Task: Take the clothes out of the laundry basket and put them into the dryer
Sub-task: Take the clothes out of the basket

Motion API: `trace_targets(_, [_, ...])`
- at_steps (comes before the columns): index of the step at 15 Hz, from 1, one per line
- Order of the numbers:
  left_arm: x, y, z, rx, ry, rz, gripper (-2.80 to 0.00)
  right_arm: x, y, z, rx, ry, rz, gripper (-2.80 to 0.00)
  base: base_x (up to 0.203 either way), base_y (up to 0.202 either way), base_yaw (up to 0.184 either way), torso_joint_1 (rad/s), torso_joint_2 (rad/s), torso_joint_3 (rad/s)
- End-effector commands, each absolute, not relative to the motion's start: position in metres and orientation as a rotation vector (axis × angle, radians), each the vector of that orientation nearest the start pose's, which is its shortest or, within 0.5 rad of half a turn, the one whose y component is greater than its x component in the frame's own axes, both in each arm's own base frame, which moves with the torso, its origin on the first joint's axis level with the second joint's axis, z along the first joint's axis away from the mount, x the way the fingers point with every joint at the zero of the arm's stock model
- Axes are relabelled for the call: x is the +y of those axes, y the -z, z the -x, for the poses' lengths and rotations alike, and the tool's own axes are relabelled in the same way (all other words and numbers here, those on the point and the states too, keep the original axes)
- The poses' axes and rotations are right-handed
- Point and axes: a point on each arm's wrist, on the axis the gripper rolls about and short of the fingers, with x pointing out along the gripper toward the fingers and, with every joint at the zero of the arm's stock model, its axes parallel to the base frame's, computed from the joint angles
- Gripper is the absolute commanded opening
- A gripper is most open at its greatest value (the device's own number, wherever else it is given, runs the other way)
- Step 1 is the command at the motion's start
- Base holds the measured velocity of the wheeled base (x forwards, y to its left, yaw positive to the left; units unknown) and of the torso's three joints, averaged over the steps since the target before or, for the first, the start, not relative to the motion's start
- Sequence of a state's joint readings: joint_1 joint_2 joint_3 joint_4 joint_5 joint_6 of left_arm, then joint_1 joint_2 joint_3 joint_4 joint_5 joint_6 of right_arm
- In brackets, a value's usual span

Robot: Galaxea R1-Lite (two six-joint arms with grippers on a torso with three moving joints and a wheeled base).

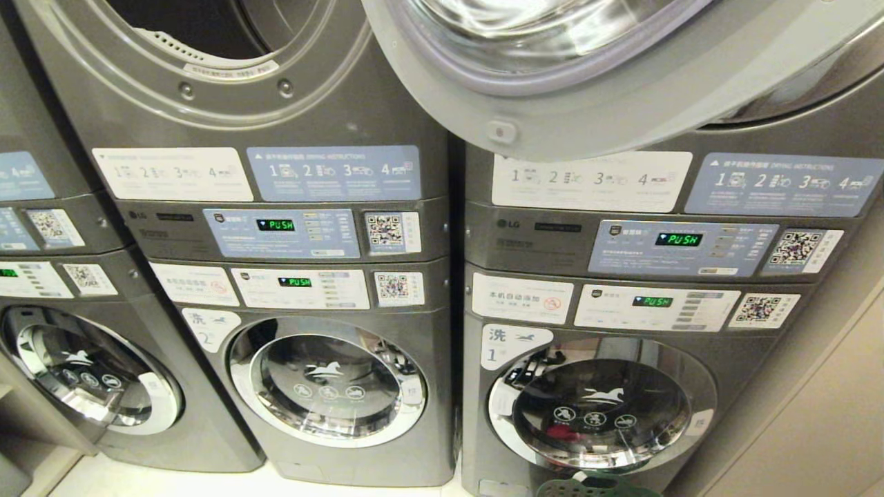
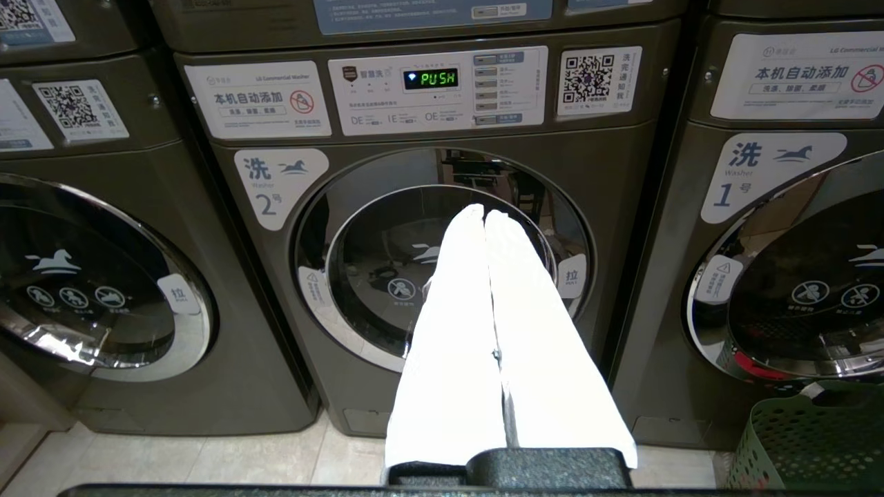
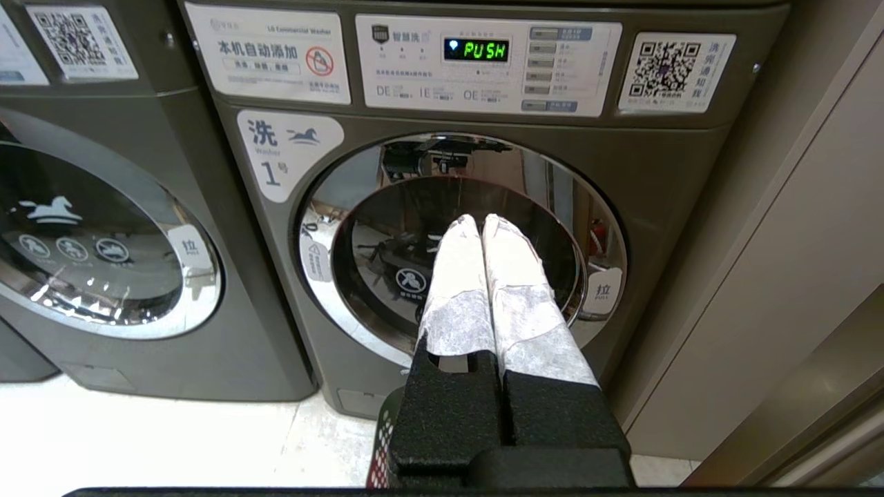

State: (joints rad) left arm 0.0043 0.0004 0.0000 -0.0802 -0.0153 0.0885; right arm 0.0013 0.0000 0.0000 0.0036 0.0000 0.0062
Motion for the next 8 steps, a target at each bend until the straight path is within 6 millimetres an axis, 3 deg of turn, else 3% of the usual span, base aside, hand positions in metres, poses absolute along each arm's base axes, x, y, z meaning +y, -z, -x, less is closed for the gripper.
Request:
trace_targets(1, [-0.0004, -0.0744, 0.0206, -0.05, 0.009, -0.089, -2.8, 0.0, -0.0747, 0.0227, 0.005, -0.002, 0.0, -2.8, 0.0, 0.0, 0.0, -0.148, 0.32, 0.168])
trace_targets(8, [-0.0004, -0.0748, 0.0207, -0.051, 0.008, -0.089, -2.8, 0.0012, -0.0743, 0.0226, 0.007, -0.059, 0.129, -2.8, 0.0, 0.0, 0.0, -0.145, 0.32, 0.176])
